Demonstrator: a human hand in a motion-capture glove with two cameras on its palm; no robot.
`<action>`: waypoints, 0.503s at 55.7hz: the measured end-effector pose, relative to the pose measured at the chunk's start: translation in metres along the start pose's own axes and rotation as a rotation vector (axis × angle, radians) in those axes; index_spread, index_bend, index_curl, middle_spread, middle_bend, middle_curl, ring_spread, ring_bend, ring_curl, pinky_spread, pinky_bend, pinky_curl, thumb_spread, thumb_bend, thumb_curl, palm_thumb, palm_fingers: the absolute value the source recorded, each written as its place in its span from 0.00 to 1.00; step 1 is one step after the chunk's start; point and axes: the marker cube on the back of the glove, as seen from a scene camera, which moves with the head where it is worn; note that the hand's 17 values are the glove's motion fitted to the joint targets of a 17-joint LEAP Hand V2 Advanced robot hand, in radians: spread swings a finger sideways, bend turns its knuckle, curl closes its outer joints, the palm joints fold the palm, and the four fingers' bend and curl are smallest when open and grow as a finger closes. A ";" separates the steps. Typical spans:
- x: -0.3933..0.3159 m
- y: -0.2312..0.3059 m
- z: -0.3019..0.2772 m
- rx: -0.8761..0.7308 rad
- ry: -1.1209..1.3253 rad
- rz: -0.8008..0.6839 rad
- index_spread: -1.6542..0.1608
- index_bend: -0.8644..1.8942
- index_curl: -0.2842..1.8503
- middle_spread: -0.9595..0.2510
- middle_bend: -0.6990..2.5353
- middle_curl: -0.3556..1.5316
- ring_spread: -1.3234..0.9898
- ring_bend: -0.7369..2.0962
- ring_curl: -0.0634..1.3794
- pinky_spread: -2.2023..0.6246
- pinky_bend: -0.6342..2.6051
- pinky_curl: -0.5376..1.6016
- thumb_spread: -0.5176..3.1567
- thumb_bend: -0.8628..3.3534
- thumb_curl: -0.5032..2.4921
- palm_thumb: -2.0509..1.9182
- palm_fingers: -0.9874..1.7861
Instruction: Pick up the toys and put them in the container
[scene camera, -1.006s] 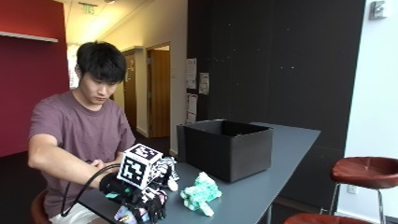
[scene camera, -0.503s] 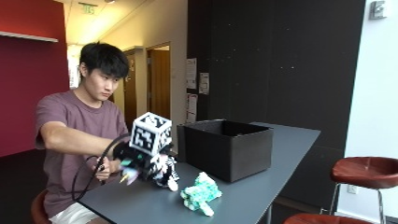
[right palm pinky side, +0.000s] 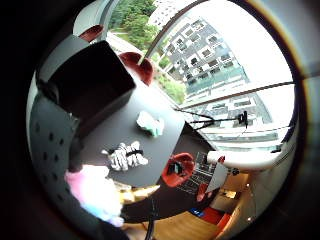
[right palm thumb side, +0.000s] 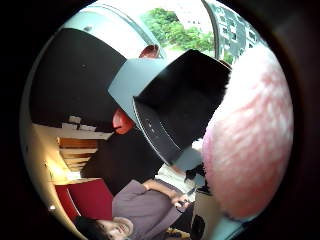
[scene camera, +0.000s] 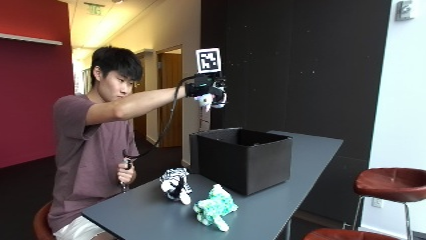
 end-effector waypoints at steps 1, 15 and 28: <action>-0.007 -0.007 0.002 0.002 0.008 -0.034 0.80 0.73 0.48 0.65 0.58 0.58 0.42 0.74 0.49 0.65 0.50 0.49 0.25 0.22 0.44 0.66 0.75; -0.078 -0.089 0.062 -0.045 0.118 -0.027 0.81 0.72 0.50 0.66 0.58 0.59 0.43 0.74 0.50 0.65 0.51 0.50 0.24 0.22 0.47 0.66 0.74; -0.078 -0.092 0.082 -0.412 0.068 0.021 0.81 0.42 0.44 0.71 0.35 0.49 0.47 0.66 0.48 0.70 0.61 0.55 0.37 0.18 0.42 0.56 0.15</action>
